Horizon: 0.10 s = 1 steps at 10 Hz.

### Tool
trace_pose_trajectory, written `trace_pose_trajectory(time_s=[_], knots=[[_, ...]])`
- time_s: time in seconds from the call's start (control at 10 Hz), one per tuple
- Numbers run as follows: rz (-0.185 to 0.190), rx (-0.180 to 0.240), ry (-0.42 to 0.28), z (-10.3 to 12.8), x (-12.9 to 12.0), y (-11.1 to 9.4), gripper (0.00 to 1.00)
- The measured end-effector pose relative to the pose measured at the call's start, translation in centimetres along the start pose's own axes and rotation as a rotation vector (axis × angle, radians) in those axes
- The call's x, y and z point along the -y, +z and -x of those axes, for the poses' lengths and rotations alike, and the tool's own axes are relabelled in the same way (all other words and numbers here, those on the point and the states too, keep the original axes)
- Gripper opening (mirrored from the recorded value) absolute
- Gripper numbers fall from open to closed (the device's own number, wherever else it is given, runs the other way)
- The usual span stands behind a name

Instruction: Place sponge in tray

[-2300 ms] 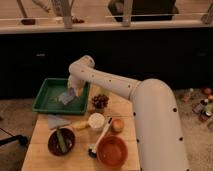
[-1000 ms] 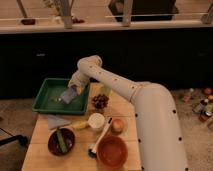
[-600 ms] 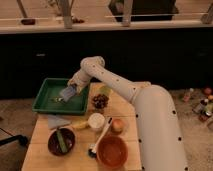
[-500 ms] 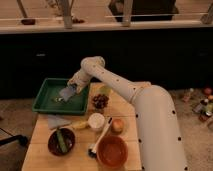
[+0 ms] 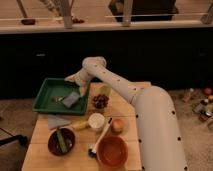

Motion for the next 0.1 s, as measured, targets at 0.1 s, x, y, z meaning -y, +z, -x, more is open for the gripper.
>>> trace_pose_trajectory(time_s=[0.1], knots=[[-0.006, -0.001, 0.0, -0.1, -0.02, -0.15, 0.8]])
